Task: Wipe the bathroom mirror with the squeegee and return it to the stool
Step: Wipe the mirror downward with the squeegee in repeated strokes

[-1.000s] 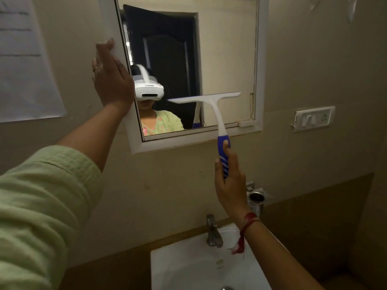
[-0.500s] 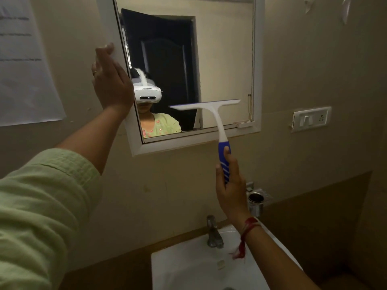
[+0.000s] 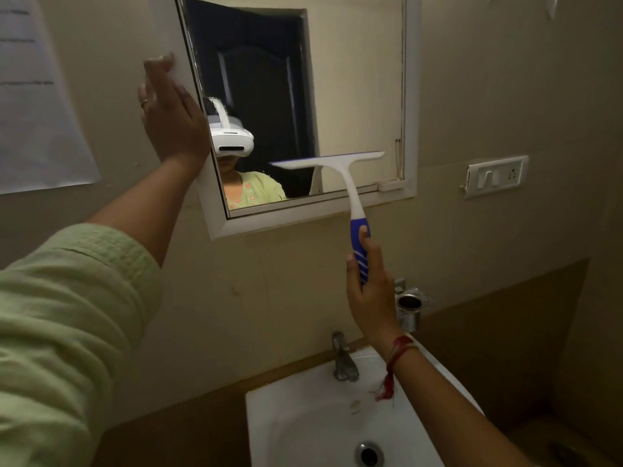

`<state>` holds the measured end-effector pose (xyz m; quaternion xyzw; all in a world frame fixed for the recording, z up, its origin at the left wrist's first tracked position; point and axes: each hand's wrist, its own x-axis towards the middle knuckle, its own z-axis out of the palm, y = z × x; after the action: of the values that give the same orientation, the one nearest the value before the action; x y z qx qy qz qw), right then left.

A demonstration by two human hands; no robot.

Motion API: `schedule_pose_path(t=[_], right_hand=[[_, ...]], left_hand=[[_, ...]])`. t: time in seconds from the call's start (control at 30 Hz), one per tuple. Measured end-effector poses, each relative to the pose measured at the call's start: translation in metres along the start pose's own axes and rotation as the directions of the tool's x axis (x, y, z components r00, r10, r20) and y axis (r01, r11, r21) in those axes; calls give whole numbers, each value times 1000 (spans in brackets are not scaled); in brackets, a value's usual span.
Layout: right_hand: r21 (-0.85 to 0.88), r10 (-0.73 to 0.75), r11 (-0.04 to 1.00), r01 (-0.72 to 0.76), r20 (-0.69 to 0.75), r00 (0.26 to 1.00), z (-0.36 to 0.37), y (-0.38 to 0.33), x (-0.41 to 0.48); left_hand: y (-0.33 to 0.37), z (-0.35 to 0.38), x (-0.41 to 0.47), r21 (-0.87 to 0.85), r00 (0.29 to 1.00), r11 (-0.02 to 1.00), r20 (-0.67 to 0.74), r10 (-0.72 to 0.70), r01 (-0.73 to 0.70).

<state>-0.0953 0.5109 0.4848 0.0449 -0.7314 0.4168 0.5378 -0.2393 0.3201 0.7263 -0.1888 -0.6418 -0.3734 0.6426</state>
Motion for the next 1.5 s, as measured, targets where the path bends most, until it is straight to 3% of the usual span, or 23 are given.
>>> schedule_pose_path(t=[0.27, 0.5, 0.87, 1.3, 1.5], right_hand=[[-64, 68, 996, -65, 54, 996, -7, 24, -43], [-11, 42, 999, -41, 37, 998, -6, 6, -8], [-49, 37, 998, -34, 47, 998, -9, 20, -36], [156, -130, 979, 135, -37, 991, -18, -18, 66], [119, -269, 953, 277, -81, 960, -22, -45, 140]], left_hand=[[1, -1, 1, 6, 1000, 1000, 2, 2, -2], [2, -2, 1, 12, 1000, 1000, -2, 17, -17], [3, -2, -1, 10, 1000, 1000, -15, 18, -18], [2, -2, 1, 4, 999, 999, -41, 33, -33], [2, -1, 2, 17, 999, 999, -25, 41, -41]])
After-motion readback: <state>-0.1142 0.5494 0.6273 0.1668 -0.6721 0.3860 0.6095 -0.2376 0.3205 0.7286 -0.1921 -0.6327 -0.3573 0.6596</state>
